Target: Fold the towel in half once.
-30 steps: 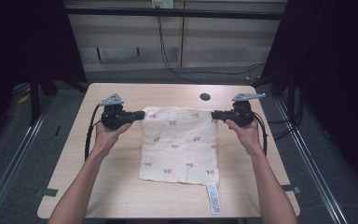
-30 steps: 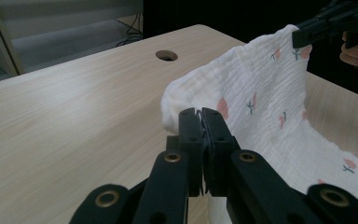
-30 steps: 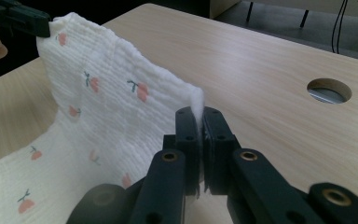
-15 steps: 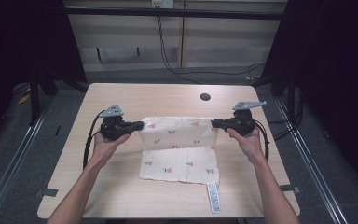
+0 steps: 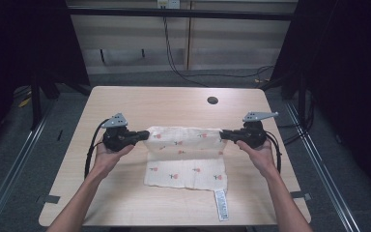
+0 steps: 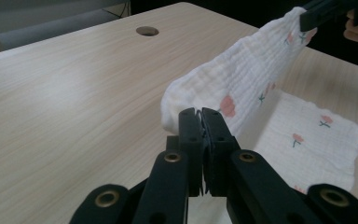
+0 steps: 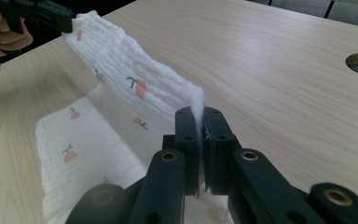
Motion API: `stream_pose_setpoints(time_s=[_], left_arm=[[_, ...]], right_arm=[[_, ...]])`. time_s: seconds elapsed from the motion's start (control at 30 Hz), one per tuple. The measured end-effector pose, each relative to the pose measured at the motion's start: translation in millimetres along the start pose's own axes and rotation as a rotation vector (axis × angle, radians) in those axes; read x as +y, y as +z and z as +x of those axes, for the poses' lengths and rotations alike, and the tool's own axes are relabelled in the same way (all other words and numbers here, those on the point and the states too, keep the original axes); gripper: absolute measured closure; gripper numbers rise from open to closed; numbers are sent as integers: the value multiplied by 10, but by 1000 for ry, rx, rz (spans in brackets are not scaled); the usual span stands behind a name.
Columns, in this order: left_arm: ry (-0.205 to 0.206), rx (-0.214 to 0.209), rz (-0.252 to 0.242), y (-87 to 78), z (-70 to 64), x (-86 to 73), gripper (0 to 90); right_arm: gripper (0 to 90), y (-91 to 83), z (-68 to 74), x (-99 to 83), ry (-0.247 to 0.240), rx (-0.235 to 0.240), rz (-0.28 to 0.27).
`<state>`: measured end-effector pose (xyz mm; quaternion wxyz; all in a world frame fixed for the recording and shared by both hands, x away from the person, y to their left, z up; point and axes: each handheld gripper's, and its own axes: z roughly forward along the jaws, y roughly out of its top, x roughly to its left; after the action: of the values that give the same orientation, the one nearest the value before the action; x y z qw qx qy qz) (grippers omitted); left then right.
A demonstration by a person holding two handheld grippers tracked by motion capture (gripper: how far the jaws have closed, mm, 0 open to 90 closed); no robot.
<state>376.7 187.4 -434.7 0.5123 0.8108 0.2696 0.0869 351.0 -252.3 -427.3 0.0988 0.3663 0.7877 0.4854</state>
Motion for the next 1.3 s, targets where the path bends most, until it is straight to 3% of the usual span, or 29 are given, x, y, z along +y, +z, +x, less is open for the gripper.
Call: stream_pose_setpoints(time_s=[0.37,0.6,0.73,0.77,0.8,0.9,1.03,1.1,1.3], left_arm=[[33,-28,51,11,-132,-126,881],[41,-47,77,-49,-208,-200,881],[79,-59,115,-60,-275,-279,879],[86,-42,104,-78,-301,-313,879],[76,-59,102,-87,-315,-353,879],[90,-59,138,-70,-350,-468,879],[92,-95,173,12,-406,-559,877],[128,-99,203,46,-435,-593,876],[99,-115,203,-8,-432,-639,858]], right_arm=[[859,-100,173,-142,-29,22,22],[845,-134,233,-277,-33,29,71],[842,-128,293,-340,-46,39,87],[842,-127,303,-356,-48,42,93],[847,-121,315,-381,-48,55,101],[848,-100,330,-471,-35,73,124],[846,-53,347,-608,-28,70,155],[848,-46,361,-649,-30,63,167],[812,-62,443,-749,-39,62,193]])
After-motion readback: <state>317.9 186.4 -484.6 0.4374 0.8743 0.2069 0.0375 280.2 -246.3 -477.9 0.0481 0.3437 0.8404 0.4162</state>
